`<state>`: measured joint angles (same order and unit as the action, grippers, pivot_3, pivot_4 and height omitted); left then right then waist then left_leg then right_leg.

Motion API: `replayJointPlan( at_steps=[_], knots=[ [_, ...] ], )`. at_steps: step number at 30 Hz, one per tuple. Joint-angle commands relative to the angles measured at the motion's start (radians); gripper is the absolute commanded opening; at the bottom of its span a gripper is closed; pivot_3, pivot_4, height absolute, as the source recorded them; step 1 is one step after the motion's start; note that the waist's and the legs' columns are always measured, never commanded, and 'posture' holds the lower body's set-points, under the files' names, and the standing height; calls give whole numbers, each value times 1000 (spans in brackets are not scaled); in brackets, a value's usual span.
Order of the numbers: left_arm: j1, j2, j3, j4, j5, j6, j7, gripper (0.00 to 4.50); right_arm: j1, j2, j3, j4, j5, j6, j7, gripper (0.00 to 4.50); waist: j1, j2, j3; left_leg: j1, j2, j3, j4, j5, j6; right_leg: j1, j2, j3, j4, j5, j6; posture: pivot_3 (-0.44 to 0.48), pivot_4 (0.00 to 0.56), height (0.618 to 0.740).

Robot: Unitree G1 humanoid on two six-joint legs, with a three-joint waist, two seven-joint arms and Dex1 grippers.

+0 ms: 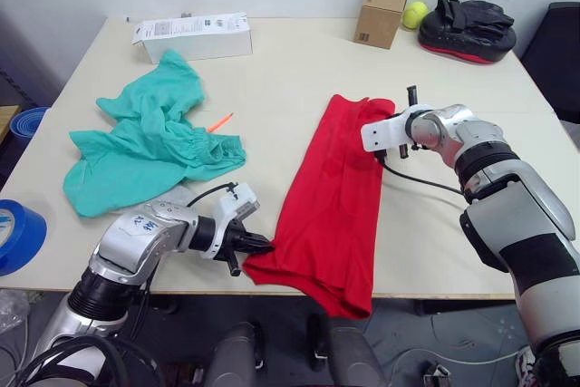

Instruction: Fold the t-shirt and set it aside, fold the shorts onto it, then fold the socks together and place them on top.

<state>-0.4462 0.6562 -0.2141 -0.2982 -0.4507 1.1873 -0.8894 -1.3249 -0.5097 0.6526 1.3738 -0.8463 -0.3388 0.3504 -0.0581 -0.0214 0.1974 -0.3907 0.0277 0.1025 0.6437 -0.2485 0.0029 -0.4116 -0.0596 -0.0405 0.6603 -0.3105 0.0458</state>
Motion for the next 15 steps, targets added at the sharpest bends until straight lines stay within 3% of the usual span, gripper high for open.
replayJointPlan(
  at_steps=[1, 6, 11, 14, 15],
  knots=[
    [0, 6, 26, -13, -29, 12, 13, 460, -20, -14, -3, -11, 4, -22, 5, 185, 0, 0, 0, 0, 0, 0, 0, 0, 0, 0, 0, 0, 0, 0, 0, 0, 150, 740],
    [0, 24, 50, -20, -72, 27, 6, 1819, -21, -31, -17, -17, 20, -54, 25, 1591, 0, 0, 0, 0, 0, 0, 0, 0, 0, 0, 0, 0, 0, 0, 0, 0, 150, 740],
    [-15, 97, 91, -33, -147, 38, -61, 3456, -16, -95, -21, -49, 36, -171, 53, 3435, 0, 0, 0, 0, 0, 0, 0, 0, 0, 0, 0, 0, 0, 0, 0, 0, 150, 740],
    [-62, 158, 116, 12, -180, 33, -122, 4404, 12, -171, -66, -107, 105, -315, 139, 4482, 1, -1, 1, 0, 0, 0, -1, 0, 0, 0, 0, 0, -1, 0, 0, 0, 150, 740],
    [-84, 174, 117, 35, -185, 28, -141, 4459, 29, -201, -87, -131, 139, -367, 184, 4498, 2, -1, 1, 0, 0, 0, -1, 0, 0, 0, 0, -1, -2, 0, 0, 0, 150, 740]
  ],
)
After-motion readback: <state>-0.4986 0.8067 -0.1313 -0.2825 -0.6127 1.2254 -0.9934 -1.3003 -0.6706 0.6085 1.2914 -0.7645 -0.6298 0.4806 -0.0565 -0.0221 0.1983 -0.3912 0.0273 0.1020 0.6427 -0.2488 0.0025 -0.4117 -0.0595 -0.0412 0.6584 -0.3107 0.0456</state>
